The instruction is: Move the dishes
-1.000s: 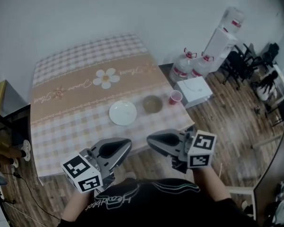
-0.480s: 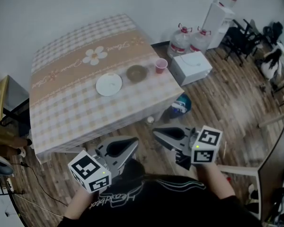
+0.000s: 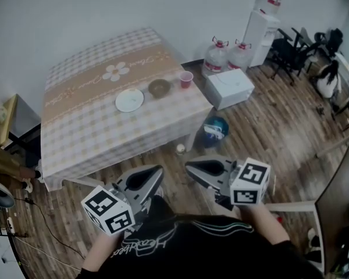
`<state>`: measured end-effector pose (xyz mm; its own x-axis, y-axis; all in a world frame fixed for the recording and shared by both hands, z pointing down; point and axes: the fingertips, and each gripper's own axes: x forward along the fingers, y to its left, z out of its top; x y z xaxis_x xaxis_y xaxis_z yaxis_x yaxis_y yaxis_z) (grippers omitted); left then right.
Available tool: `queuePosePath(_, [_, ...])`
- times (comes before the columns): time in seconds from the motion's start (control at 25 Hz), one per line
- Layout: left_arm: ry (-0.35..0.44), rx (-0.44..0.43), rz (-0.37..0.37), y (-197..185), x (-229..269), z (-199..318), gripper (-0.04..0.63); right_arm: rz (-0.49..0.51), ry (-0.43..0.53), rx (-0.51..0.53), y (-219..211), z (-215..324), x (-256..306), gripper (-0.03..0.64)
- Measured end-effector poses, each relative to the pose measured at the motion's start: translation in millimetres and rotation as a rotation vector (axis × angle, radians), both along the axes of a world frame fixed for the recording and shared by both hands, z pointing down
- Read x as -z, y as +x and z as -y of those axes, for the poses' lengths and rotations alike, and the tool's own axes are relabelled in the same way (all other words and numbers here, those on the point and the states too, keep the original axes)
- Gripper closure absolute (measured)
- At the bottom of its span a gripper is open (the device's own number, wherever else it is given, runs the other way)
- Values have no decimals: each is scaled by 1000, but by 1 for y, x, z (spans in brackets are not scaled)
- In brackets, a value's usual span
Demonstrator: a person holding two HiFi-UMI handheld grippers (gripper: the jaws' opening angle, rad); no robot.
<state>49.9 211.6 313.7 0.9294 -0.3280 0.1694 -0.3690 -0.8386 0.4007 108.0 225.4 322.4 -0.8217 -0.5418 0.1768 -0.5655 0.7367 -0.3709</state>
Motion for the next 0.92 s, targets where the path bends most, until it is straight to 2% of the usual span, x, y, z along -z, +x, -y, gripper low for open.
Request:
queuePosePath(0.28, [48, 35, 13, 5, 15, -29, 601, -7, 39, 31, -1, -34, 14, 606])
queuePosePath(0.4, [68, 54, 18, 7, 21, -36, 601, 26, 51, 38, 1, -45, 21, 606])
queuePosePath(0.92, [84, 17, 39, 22, 23, -63, 601, 56, 53, 11, 15, -71, 20, 606])
